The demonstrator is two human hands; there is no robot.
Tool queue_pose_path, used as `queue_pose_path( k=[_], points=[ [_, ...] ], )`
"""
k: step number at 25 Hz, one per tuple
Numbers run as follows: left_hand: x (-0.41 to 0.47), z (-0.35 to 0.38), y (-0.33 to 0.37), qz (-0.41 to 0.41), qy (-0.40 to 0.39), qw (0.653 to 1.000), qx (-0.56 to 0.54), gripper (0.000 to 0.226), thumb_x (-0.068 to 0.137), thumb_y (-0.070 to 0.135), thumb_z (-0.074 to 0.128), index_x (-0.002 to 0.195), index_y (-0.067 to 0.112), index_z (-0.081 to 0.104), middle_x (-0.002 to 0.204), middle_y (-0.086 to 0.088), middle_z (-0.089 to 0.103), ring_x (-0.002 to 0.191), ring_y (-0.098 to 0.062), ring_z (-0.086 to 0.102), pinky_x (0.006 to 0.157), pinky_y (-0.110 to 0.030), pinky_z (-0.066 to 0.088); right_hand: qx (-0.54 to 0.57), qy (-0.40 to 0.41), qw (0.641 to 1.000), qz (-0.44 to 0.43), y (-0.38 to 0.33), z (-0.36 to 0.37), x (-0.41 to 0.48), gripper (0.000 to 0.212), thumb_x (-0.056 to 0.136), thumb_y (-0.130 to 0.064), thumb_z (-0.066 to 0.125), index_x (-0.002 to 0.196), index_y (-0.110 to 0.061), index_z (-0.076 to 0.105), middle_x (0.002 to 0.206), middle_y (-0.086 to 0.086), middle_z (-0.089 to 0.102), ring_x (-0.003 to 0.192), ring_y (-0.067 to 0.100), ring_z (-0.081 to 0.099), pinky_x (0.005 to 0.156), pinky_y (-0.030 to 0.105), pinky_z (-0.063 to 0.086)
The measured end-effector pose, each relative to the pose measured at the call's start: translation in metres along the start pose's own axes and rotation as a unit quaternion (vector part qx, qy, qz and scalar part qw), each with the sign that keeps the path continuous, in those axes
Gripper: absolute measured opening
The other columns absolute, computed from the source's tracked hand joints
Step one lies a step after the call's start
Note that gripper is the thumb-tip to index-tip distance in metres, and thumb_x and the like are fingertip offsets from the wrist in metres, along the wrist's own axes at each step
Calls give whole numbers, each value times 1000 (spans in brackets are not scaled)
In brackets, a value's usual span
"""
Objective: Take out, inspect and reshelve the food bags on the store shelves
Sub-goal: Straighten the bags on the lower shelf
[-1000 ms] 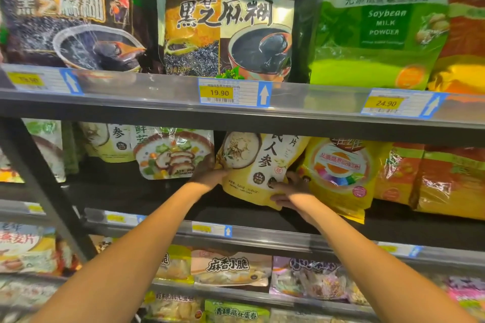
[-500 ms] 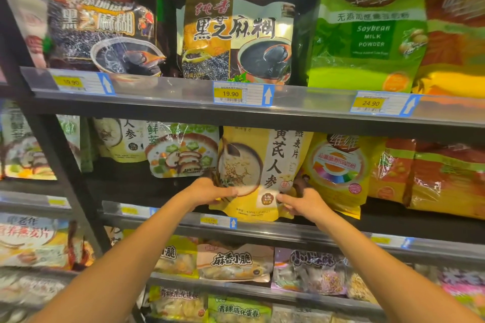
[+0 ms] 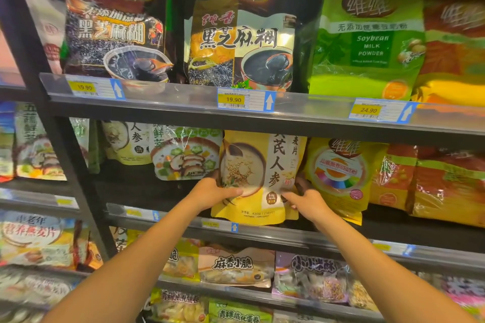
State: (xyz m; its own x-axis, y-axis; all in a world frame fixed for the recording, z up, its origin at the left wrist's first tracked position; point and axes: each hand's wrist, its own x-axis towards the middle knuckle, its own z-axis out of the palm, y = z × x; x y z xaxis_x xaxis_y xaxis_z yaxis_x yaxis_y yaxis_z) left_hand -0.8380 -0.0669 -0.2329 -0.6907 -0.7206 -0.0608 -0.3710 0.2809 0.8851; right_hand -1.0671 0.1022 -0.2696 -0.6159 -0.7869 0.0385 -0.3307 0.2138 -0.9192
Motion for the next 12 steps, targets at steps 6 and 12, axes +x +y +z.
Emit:
queue_pose_path(
  k=[6,12],
  points=[
    [-2,1,15,-34,-7,997,-75,73,84,46,83,141,10,55,134,-4,65,111,-17,59,97,-29,51,25,-11,999,16,-11,-8,13,52,97,-48,66,143,-30,51,136,-7,60,125,20,56,112,45,47],
    [-33,-2,21,-57,-27,990,-123,47,85,47,82,109,9,67,100,-1,76,92,-18,74,89,-43,62,-70,-23,997,-39,-18,-14,-17,59,84,-69,63,124,-26,70,108,-8,77,101,12,71,92,38,58]
  ],
)
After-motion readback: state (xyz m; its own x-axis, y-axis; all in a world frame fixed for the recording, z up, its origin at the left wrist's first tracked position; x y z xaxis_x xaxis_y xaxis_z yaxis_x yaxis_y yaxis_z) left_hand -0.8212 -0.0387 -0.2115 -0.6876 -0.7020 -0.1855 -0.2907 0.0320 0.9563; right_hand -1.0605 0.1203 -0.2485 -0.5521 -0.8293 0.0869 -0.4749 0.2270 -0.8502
